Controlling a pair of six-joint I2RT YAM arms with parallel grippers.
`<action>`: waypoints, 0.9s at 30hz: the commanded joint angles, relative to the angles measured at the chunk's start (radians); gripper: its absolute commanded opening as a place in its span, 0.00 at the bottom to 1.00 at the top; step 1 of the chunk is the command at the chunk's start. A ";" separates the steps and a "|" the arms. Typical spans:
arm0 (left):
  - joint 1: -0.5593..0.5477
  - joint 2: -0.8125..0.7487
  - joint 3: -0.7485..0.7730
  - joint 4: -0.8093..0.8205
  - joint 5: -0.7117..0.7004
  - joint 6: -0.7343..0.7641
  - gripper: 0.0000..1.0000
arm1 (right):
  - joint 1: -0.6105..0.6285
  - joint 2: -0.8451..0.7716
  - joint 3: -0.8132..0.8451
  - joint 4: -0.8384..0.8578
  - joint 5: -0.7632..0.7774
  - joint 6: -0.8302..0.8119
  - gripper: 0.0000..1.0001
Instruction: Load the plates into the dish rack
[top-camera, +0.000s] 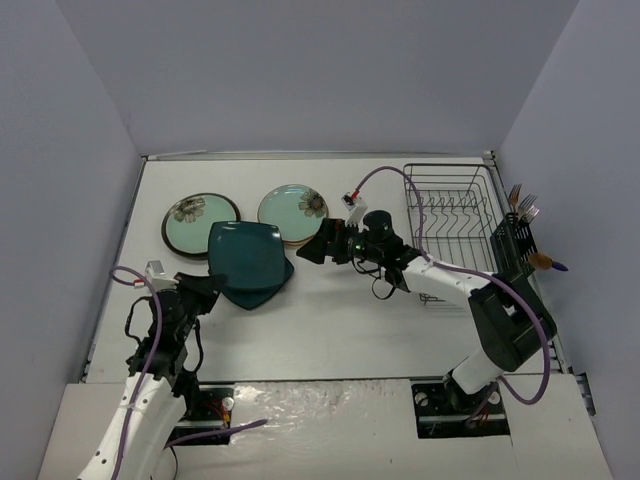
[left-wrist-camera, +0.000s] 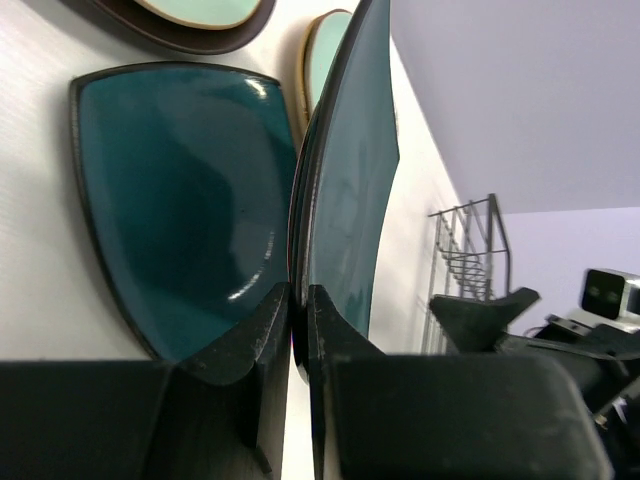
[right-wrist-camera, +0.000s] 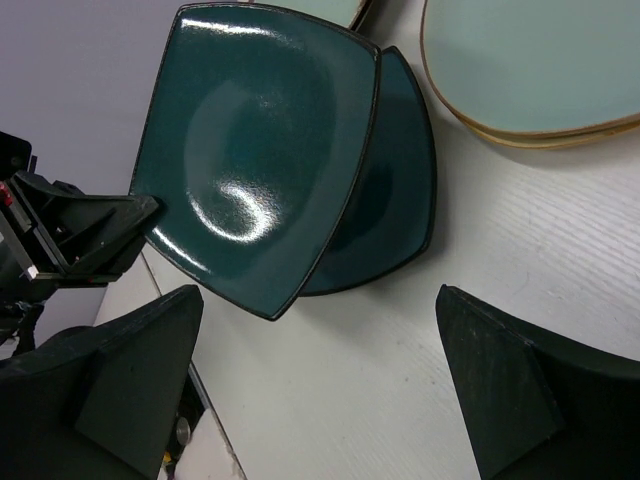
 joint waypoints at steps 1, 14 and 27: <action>0.005 -0.050 0.081 0.295 0.043 -0.120 0.00 | 0.007 0.042 0.084 0.171 -0.081 0.048 1.00; 0.006 -0.087 0.092 0.357 0.084 -0.185 0.00 | 0.032 0.223 0.212 0.306 -0.190 0.175 0.95; 0.004 -0.092 0.090 0.391 0.097 -0.200 0.00 | 0.049 0.319 0.263 0.485 -0.258 0.306 0.80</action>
